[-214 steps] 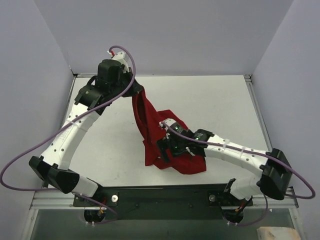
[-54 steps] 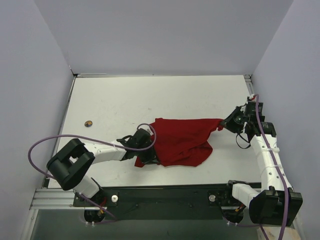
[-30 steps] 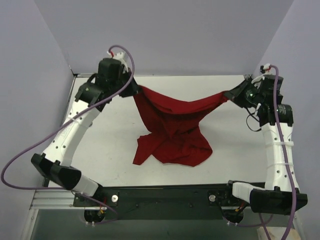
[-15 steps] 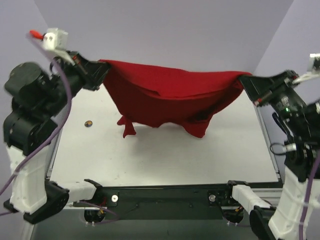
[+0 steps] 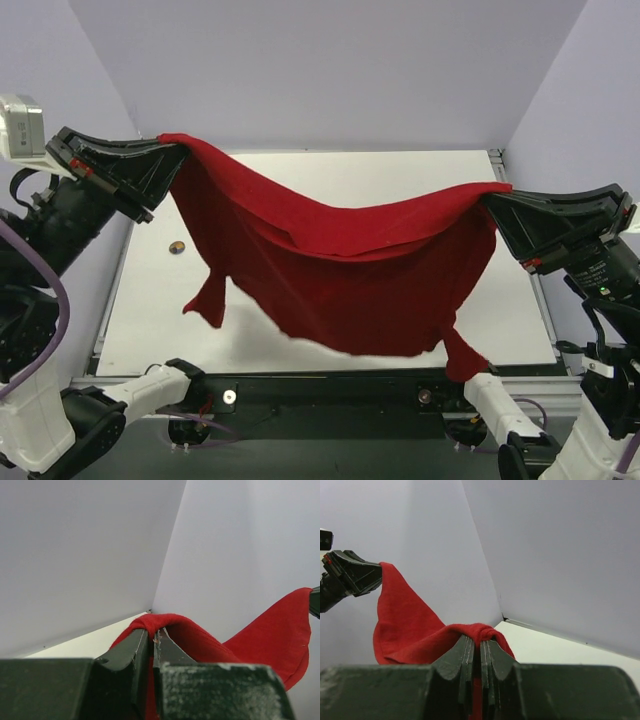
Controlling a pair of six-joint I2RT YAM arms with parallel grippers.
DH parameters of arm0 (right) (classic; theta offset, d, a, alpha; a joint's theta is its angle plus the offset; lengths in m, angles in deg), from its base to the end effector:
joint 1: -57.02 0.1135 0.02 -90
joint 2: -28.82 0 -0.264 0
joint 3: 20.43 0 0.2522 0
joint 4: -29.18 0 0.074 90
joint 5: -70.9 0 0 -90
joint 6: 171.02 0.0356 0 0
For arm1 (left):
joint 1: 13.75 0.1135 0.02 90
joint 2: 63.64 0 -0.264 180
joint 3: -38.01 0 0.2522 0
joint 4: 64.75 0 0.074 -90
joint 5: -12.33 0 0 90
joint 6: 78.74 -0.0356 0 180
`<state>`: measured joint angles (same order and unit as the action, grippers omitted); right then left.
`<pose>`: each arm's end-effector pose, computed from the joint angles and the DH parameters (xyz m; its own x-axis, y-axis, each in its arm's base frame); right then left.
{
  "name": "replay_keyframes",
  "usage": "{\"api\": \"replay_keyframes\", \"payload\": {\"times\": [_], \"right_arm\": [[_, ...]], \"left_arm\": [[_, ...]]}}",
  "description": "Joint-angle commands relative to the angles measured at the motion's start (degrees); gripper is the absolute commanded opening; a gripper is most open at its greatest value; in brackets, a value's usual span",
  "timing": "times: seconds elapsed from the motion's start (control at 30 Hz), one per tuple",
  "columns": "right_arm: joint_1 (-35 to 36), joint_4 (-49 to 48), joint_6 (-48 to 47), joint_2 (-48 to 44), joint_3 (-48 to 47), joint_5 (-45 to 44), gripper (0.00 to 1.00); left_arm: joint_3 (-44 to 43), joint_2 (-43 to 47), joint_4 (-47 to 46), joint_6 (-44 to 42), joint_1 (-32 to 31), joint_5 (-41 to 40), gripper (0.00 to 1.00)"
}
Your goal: Pin the brooch onto the clothing
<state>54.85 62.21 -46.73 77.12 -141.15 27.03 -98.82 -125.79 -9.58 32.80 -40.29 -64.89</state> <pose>-0.0022 0.0258 0.6137 0.2250 0.3822 -0.8963 -0.7956 0.6031 0.0574 0.0553 -0.0364 0.6265 0.0494 -0.4249 -0.9039 0.6885 0.6701 -0.2774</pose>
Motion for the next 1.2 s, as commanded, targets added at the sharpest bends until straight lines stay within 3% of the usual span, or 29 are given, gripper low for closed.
{"api": "replay_keyframes", "payload": {"times": [0.0,0.2,0.37,0.47,0.63,0.8,1.17], "right_arm": [[0.4,-5.1,-0.4,2.3,0.1,0.9,0.0],[0.3,-5.1,-3.6,4.3,6.2,-4.7,0.0],[0.2,-5.0,-3.9,10.5,11.8,-9.8,0.0],[-0.7,-3.7,-1.9,14.9,8.9,-11.4,0.0],[-1.0,-0.6,-1.4,17.5,-0.3,-15.4,0.0],[-1.0,-0.6,-0.8,13.4,-4.2,-14.5,0.0],[-0.5,-2.1,-2.5,-0.4,1.0,-10.1,0.0]], "left_arm": [[-3.0,-3.8,0.9,-2.2,0.1,-0.7,0.0],[-3.9,-11.1,7.5,-4.2,0.4,-6.7,0.0],[-2.0,-17.4,7.9,-2.7,7.0,-1.2,0.0],[-2.3,-19.9,6.9,-1.1,12.5,2.9,0.0],[-12.3,-21.9,5.8,1.1,17.6,5.1,0.0],[-14.0,-18.3,2.6,3.4,17.8,7.9,0.0],[-1.4,-0.9,-2.6,4.6,17.8,10.6,0.0]]}}
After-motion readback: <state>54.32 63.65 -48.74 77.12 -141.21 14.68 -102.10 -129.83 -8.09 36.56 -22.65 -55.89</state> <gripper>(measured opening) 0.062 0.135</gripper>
